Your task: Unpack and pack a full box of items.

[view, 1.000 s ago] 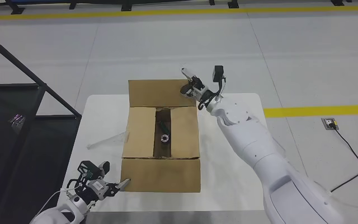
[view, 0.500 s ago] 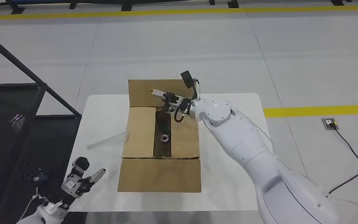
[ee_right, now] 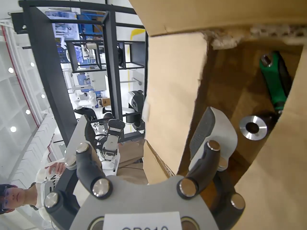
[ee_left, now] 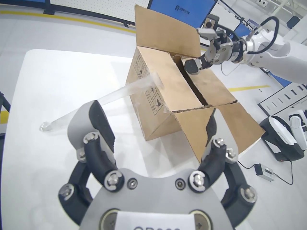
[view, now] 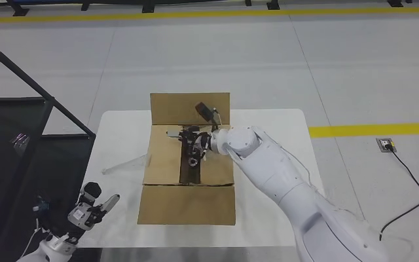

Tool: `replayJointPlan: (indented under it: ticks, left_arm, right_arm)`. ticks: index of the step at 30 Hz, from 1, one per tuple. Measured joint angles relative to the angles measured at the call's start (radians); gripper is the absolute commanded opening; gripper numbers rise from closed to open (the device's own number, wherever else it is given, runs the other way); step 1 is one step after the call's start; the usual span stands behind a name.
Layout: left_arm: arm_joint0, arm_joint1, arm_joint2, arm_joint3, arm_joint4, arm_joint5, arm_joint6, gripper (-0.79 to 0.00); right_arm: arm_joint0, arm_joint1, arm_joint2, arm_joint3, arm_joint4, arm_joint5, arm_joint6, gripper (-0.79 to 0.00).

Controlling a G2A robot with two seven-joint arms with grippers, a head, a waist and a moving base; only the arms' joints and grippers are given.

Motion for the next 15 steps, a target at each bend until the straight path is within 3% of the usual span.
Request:
replayJointPlan:
  ticks: [7, 15]
  left_arm:
    - [0.012, -0.004, -0.001, -0.025, -0.029, 0.049, -0.001, 0.000]
    - [0.023, -0.009, 0.030, -0.058, 0.020, 0.078, -0.010, 0.000]
  right_arm:
    - [-0.027, -0.032, 0.019, 0.074, 0.049, -0.035, 0.043, 0.000]
    - [-0.050, -0.067, 0.052, 0.127, 0.113, -0.177, 0.093, 0.000]
